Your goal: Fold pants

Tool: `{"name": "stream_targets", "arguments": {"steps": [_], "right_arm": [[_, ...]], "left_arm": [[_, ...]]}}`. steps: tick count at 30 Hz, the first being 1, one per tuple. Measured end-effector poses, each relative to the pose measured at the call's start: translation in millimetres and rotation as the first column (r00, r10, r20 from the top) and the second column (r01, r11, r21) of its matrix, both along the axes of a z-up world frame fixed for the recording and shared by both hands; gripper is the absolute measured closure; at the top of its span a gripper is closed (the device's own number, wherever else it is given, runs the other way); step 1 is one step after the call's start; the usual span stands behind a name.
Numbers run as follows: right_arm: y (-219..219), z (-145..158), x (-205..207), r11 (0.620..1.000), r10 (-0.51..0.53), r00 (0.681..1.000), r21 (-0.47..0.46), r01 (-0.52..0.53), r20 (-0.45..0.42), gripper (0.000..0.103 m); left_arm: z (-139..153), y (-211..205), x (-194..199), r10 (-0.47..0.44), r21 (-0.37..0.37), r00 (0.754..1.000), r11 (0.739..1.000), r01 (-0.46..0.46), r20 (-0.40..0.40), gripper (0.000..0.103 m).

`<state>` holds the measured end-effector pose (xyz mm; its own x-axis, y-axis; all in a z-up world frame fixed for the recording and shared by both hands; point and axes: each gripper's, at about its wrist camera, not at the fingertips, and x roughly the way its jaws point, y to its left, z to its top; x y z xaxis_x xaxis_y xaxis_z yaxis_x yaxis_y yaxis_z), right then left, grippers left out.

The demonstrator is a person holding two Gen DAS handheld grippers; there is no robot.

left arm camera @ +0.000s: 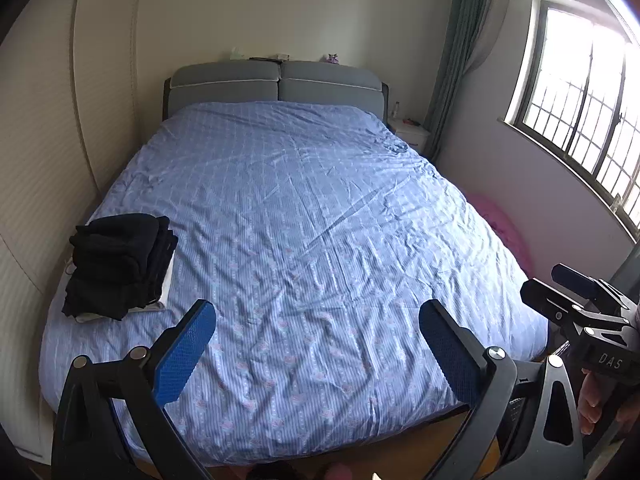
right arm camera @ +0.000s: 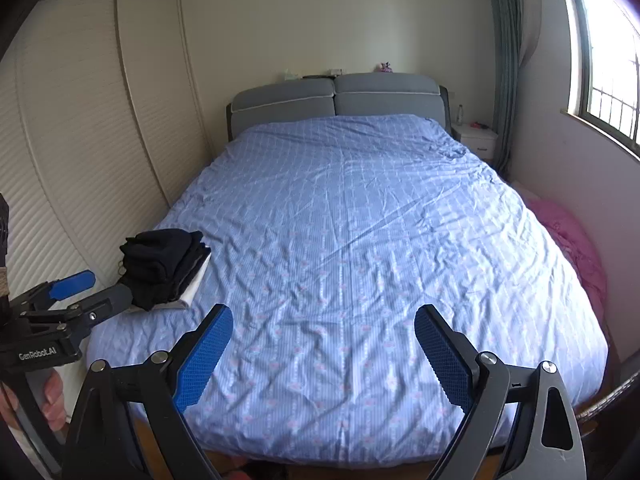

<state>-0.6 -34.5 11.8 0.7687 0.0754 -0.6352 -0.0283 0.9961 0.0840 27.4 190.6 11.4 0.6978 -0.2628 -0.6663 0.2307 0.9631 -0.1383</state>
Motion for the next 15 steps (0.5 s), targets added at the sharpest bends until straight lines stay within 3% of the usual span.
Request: {"name": "stream_targets", "arguments": {"steps": [15], "right_arm": [[-42, 14, -35, 0.999, -0.028, 0.999, 0.028, 0.027, 0.043, 0.010]], "left_arm": [[13, -33, -21, -0.017, 0.017, 0.998, 1.000, 0.016, 0.055, 0.000]]}}
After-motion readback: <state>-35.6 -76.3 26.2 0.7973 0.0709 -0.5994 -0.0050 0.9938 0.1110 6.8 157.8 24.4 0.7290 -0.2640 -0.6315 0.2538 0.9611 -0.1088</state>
